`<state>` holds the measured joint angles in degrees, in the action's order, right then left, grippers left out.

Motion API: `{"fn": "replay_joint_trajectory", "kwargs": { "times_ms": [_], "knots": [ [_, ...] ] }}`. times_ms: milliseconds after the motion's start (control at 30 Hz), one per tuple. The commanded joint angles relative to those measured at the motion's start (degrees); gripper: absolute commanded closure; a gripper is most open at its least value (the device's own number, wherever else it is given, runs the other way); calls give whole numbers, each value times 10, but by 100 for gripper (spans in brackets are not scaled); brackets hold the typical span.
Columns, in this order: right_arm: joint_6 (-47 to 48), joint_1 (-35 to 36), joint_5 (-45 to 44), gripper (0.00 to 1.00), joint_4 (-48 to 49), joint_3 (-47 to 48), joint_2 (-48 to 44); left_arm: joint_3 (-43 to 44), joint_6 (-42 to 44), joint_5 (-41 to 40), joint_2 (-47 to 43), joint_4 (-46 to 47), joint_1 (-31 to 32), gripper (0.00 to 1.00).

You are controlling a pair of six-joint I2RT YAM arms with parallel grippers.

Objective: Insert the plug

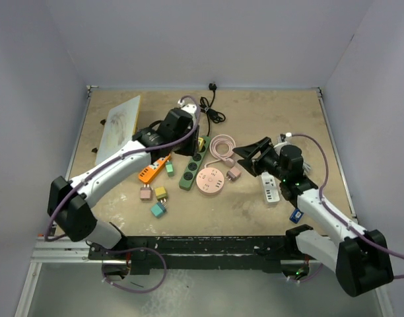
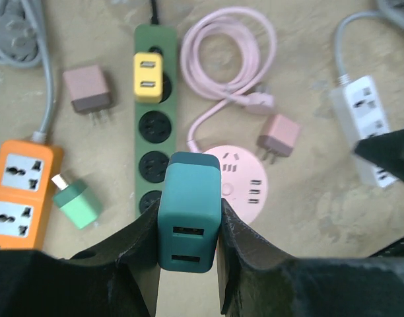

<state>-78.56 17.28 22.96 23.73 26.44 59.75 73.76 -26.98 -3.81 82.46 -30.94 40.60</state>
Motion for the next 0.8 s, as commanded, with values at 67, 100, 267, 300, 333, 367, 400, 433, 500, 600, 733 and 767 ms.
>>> {"fn": "replay_joint_trajectory", "kwargs": {
  "times_ms": [67,100,267,300,333,367,400,433,500,600,733,767],
  "knots": [
    [112,-2,-226,34,-219,65,-93,98,53,-27,117,-157,-5,100],
    [121,-2,-252,34,-235,67,-106,110,57,-28,134,-159,-5,100],
    [154,-1,-319,35,-277,75,-151,168,77,-30,211,-170,-6,100],
    [157,-2,-323,35,-284,76,-155,180,81,-26,226,-175,-6,100],
    [157,-1,-325,35,-290,77,-158,192,82,-27,239,-180,-6,100],
    [158,-2,-328,35,-294,76,-159,202,81,-31,251,-184,-7,100],
    [158,-1,-328,35,-298,76,-161,211,80,-32,264,-187,-8,100],
    [158,-2,-328,35,-299,74,-162,218,80,-31,273,-187,-10,100],
    [155,-2,-326,35,-300,70,-166,235,82,-31,291,-192,-13,100],
    [151,-2,-318,35,-291,61,-167,269,83,-35,328,-218,-17,100],
    [152,-2,-314,35,-292,60,-167,288,86,-43,355,-237,-21,100],
    [152,-2,-314,35,-293,61,-167,287,85,-44,357,-237,-23,100]
  ]
}}
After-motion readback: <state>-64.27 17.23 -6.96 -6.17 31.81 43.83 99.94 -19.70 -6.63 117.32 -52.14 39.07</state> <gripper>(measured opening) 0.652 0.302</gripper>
